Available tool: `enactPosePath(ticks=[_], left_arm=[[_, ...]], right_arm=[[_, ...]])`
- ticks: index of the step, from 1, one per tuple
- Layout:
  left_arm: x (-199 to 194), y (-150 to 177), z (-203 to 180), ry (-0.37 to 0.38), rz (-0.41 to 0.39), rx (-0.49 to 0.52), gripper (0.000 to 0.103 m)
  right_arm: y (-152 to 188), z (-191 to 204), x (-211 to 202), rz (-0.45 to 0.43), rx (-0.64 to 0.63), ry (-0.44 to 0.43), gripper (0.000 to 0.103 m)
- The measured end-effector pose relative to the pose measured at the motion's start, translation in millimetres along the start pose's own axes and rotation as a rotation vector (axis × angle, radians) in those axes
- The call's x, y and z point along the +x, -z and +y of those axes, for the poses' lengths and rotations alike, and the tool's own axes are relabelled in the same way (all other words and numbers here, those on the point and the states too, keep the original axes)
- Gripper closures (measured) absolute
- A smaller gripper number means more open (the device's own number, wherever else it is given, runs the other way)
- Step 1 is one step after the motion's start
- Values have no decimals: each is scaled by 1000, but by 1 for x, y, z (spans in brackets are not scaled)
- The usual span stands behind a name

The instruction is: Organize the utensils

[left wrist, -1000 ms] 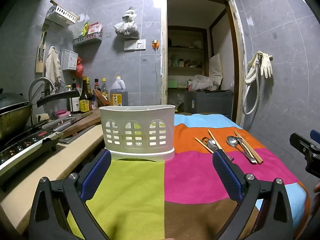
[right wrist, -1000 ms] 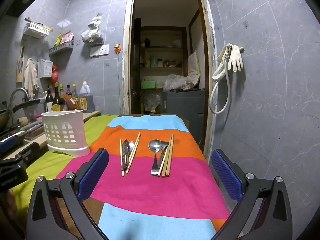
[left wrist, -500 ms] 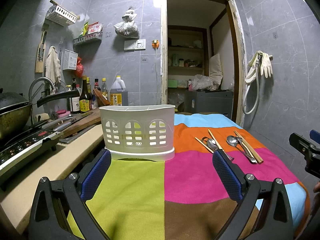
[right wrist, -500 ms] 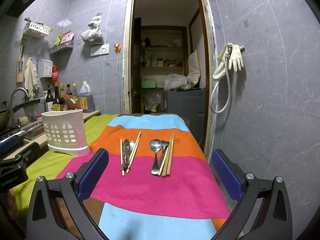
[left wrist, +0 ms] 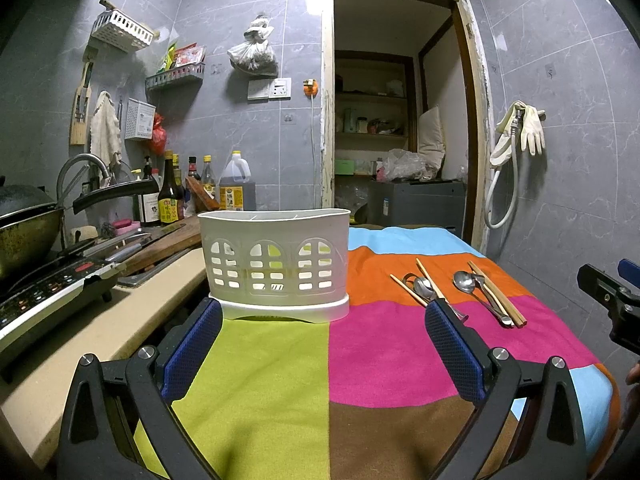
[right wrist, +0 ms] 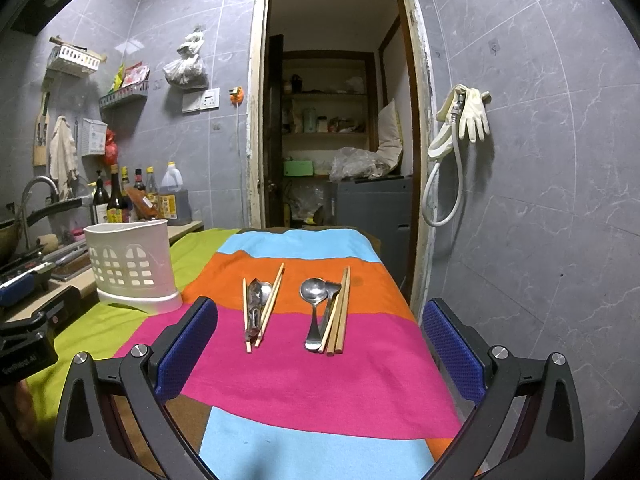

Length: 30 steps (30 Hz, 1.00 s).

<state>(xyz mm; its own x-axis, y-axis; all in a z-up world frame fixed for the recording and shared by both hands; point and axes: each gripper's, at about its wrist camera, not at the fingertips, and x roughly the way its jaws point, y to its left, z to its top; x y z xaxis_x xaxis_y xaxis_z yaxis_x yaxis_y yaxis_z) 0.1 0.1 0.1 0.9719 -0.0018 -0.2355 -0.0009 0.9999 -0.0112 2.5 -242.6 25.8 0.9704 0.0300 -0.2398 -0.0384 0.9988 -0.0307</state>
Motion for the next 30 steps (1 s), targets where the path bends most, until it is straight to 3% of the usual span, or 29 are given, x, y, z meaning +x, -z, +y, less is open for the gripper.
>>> enactPosePath(ticks=[30], left_arm=[[0,0,0,0,2,0,3]], right_arm=[[1,2,4,7,1,-1,0]])
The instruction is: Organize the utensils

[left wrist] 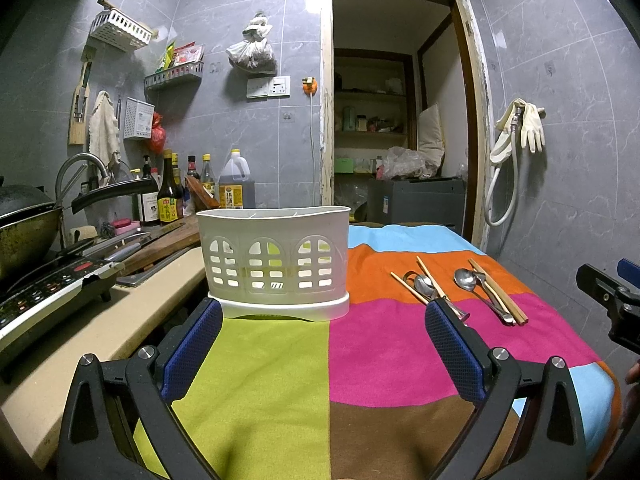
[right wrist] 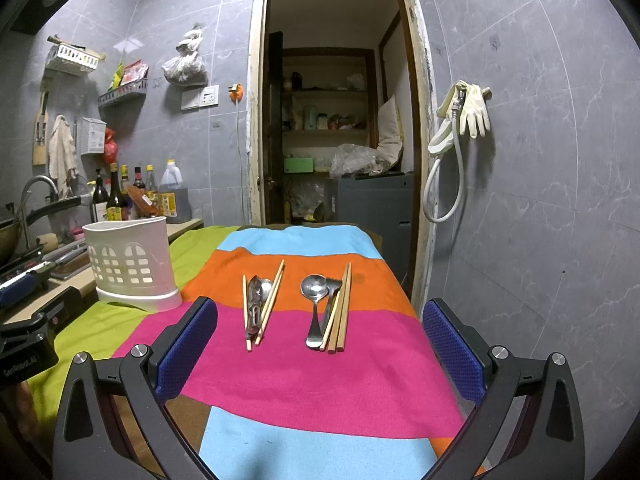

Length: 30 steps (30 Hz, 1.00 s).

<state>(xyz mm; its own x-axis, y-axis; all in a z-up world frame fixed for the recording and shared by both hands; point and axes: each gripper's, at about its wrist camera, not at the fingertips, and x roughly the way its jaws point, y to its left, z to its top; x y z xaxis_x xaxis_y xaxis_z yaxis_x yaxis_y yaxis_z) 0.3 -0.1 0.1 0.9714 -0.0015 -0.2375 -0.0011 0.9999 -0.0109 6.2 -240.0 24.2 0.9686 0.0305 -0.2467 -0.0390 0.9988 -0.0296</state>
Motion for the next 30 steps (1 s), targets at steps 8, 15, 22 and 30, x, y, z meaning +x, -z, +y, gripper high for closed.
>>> enactPosePath(ticks=[8,15,22,30], left_arm=[[0,0,0,0,1,0,3],[8,7,0,-2,2,2,3],[17,14,0,-4,5,1,3],[25,10,4,16,11,6,3]], right_arm=[[0,0,0,1,1,0,0],[4,3,3,2,12,-1,0],[10,0,12,11,19,-5,0],[10,-1,16,12,2,3,0]])
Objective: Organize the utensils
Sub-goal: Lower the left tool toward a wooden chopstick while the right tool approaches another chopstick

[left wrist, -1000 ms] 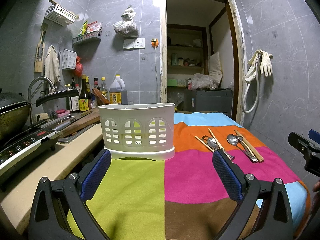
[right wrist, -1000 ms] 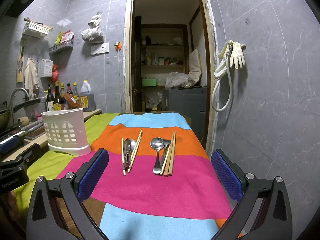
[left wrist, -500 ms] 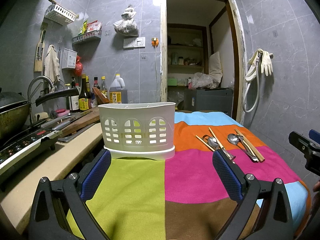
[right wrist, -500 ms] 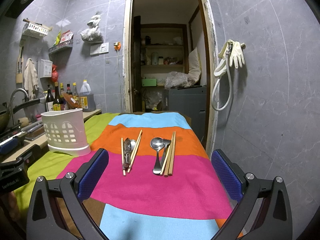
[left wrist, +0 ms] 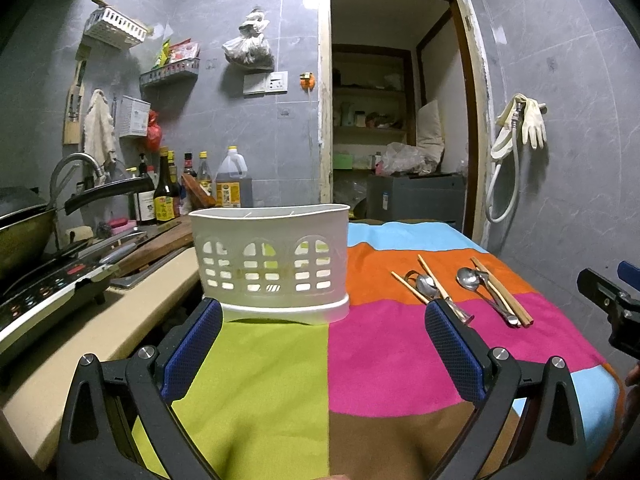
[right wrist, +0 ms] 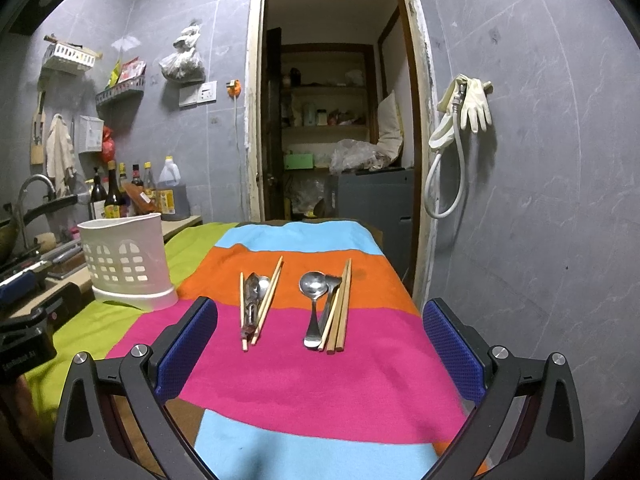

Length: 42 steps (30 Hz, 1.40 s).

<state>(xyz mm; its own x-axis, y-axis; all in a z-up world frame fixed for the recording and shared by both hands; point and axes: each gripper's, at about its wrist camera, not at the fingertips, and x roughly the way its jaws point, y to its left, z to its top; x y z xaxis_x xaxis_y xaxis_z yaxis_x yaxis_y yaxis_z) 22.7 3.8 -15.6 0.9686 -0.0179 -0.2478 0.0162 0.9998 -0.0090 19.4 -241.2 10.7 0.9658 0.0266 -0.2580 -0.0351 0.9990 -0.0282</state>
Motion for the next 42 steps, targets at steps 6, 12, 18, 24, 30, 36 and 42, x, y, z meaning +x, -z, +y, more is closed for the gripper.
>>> enactPosePath(ticks=[6,12,18,24,30,36,42], left_arm=[[23,-25,-5,8,22,-18,3],[52,-48,-18,79,70,-25,4],[86,-60,-38,129,150,14,4],[120,-66,-47,154,206,24,4],[152,-65,-59,193,292,34,6],[185,-58,-71,233,411,42,31],[220,-40,-74,258,551,12,59]], right_arm=[[-10,-5,11,-38,-58,23,0],[-27,-20,33,-27,-75,47,0],[-44,-43,69,31,-45,14,0],[-50,-56,93,46,-32,15,0],[-53,-69,119,95,-2,-5,0],[-51,-79,147,205,28,-33,17],[-40,-80,182,355,33,-58,49]])
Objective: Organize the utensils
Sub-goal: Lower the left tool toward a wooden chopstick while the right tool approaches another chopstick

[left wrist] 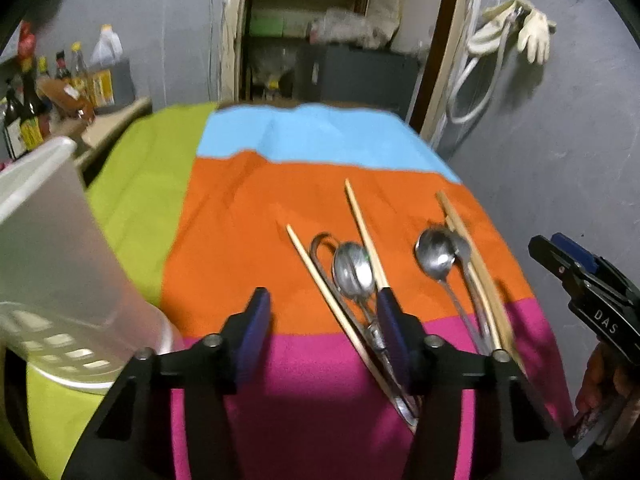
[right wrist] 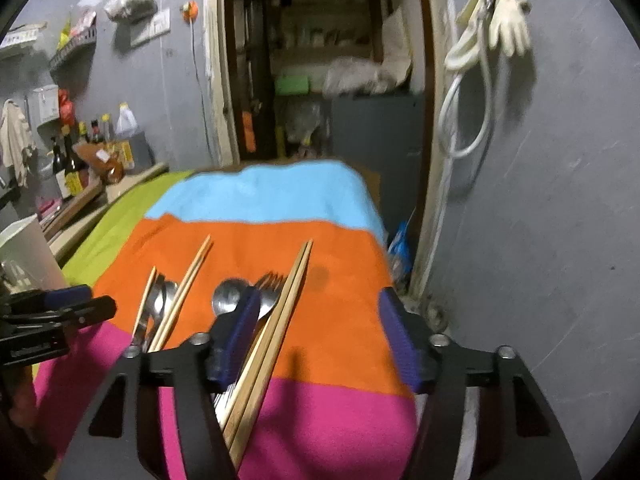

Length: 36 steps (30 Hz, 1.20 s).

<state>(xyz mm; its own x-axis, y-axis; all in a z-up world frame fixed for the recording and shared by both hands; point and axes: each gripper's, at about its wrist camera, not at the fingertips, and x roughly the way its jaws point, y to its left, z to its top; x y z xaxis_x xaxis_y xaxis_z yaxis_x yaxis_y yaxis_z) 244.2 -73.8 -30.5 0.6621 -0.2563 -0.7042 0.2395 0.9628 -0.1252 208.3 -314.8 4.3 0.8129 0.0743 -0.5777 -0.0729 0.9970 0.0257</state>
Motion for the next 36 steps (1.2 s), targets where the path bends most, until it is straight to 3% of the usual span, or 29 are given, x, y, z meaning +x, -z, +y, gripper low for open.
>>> enactPosePath(ticks=[7,14,17,27,36], left_arm=[[31,-3,8,11,110,-20,71],[43,-12,14,28,150,-39,85],[42,-11,16,44,160,-55,88],[39,-13,19,60,194,-84,92],[31,-8,19,84,202,-69,95]], right_arm=[[3,0,27,100,16,-67,54],[3,-6,45,177,58,-117,70],[2,-8,51,199,69,-131,72],[-4,1,63,237,42,-134,80],[-3,-6,60,245,103,-168,88]])
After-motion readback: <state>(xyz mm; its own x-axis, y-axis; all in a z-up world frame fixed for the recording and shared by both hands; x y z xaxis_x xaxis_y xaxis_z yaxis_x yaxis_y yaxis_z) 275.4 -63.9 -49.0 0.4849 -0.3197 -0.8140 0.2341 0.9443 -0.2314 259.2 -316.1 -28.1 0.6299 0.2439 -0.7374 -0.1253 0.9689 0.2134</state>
